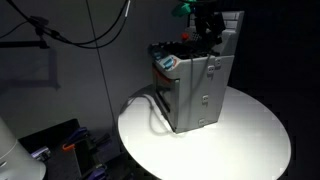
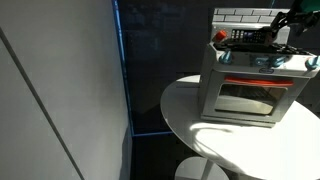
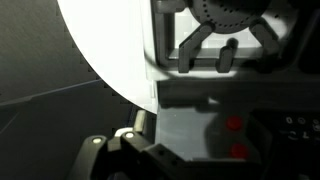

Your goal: Push the bottom right button on the toy stove

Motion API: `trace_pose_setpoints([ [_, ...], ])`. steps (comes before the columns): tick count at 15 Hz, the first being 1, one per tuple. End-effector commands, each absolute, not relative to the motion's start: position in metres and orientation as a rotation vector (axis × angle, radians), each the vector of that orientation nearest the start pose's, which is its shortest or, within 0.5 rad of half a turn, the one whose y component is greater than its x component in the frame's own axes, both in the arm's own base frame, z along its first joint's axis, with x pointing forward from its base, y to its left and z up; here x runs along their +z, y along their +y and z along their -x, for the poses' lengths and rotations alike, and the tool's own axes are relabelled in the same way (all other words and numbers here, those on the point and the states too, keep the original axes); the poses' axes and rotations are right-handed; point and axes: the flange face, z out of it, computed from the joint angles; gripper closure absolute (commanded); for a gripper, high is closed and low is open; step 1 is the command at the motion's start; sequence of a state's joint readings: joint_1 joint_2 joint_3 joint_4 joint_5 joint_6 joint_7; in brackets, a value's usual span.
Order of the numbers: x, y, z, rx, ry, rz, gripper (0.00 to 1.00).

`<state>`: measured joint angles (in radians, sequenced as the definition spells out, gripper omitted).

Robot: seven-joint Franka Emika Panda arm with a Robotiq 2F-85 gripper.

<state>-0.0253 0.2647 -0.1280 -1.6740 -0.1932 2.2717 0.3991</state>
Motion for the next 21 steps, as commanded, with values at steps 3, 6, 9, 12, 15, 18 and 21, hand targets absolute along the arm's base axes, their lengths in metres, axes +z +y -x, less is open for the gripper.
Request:
trace_pose_setpoints([
  [3, 0.4968, -0.1044, -0.6636, -0.602, 0.730, 3.160, 0.00],
  [6, 0.4983, -0.1058, -0.6649, -0.615, 0.729, 3.158, 0.00],
  [9, 0.4995, -0.1066, -0.6660, -0.623, 0.731, 3.158, 0.00],
  [12, 0.4998, -0.1076, -0.6669, -0.624, 0.734, 3.157, 0.00],
  [15, 0.4997, -0.1088, -0.6677, -0.625, 0.738, 3.157, 0.00],
  [18, 0.4988, -0.1097, -0.6681, -0.622, 0.741, 3.157, 0.00],
  [21, 0.4973, -0.1102, -0.6687, -0.618, 0.742, 3.158, 0.00],
])
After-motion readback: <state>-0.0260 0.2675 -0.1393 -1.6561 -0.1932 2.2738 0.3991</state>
